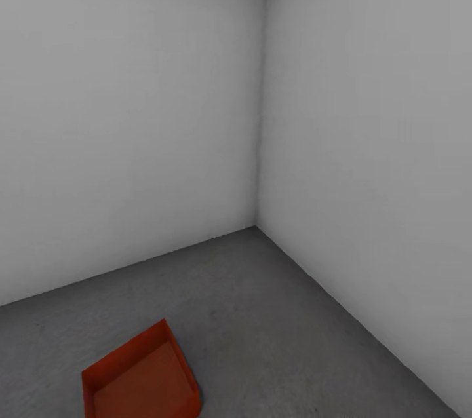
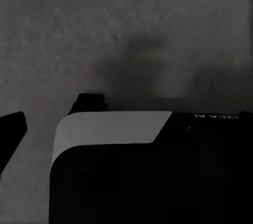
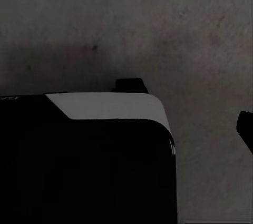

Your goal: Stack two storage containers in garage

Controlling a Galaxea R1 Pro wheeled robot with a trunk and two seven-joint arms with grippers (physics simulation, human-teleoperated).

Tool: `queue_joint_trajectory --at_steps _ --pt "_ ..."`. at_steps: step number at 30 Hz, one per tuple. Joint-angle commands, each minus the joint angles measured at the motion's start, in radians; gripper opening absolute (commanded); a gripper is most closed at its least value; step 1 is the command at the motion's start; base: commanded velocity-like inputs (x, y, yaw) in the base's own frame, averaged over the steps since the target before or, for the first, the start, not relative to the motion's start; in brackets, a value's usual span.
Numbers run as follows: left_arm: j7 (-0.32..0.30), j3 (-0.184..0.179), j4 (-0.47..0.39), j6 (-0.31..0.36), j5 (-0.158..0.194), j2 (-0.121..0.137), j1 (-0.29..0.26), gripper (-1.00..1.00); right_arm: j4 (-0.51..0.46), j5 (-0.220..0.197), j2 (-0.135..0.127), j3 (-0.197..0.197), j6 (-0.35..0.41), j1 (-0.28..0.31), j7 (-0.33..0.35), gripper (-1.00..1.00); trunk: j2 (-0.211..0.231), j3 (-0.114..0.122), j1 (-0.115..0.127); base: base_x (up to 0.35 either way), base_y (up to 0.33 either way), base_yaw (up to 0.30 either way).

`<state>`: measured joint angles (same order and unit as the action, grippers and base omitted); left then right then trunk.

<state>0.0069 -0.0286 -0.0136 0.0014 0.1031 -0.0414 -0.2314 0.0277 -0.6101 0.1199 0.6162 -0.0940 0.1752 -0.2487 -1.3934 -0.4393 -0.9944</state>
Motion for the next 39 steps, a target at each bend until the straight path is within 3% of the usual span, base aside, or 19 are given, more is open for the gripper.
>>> queue_joint_trajectory --at_steps 1,15,39 --pt "0.001 -0.004 0.0 0.0 0.01 0.0 0.0 1.0 0.003 -0.01 0.001 0.008 -0.004 0.001 0.003 1.0 -0.001 -0.001 0.0 0.0 0.0 -0.203" --pt "0.001 -0.004 0.0 0.0 0.01 0.0 0.0 1.0 0.003 -0.008 0.0 0.008 -0.001 0.001 0.009 1.0 -0.001 -0.001 0.0 0.0 0.0 -0.051" --pt "0.001 -0.004 -0.001 0.0 0.01 0.0 0.0 1.0 0.003 -0.009 0.0 0.008 -0.001 0.001 0.01 1.0 -0.001 -0.001 0.0 0.0 0.0 -0.234"
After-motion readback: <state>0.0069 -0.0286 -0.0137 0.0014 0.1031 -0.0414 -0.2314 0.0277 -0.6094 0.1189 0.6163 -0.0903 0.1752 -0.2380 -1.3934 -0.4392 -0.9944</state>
